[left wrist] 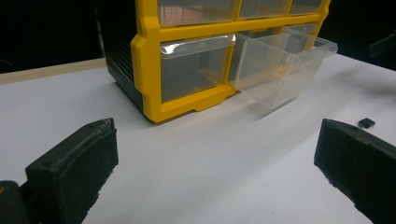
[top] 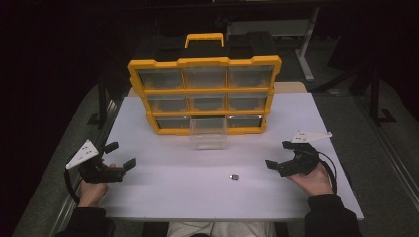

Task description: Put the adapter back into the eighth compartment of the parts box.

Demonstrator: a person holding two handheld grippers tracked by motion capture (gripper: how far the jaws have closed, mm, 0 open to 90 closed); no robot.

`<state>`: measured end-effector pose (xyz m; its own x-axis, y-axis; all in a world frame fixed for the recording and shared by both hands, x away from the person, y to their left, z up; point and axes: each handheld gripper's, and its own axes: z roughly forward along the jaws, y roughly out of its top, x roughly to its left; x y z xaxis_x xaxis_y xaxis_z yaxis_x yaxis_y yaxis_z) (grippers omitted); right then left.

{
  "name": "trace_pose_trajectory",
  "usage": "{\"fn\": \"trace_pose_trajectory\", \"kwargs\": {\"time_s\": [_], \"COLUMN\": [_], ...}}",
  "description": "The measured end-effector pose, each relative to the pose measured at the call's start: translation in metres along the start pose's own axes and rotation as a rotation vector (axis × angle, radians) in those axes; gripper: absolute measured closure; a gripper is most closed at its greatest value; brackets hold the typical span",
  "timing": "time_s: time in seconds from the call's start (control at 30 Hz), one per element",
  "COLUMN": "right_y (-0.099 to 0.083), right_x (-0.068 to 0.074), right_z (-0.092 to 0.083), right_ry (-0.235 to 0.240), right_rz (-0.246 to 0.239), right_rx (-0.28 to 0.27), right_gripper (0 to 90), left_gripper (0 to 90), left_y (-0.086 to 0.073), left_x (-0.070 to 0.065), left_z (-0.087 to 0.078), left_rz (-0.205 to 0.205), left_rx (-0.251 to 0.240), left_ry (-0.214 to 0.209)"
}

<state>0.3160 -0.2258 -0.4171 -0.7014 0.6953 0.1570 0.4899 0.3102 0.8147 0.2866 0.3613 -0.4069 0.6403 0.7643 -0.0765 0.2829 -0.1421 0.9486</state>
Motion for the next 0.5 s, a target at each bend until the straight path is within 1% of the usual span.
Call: {"fn": "trace_pose_trajectory", "kwargs": {"time_s": [0.37,0.5], "right_y": [0.0011,0.0024], "right_x": [0.0007,0.0017], "right_z": [-0.0007,-0.0012], "right_ry": [0.007,0.011], "right_rz": [-0.001,-0.006], "right_rx": [-0.003,-0.005], "right_gripper": [0.0,0.0], "left_gripper": [0.0,0.0], "left_y": [-0.0002,-0.0002], "left_x": [-0.0002,-0.0005], "left_z": [0.0001,-0.0001], "left_rz": [-0.003,-0.001], "left_rx": [-0.009,-0.013], "left_ry": [-0.003,-0.010]}}
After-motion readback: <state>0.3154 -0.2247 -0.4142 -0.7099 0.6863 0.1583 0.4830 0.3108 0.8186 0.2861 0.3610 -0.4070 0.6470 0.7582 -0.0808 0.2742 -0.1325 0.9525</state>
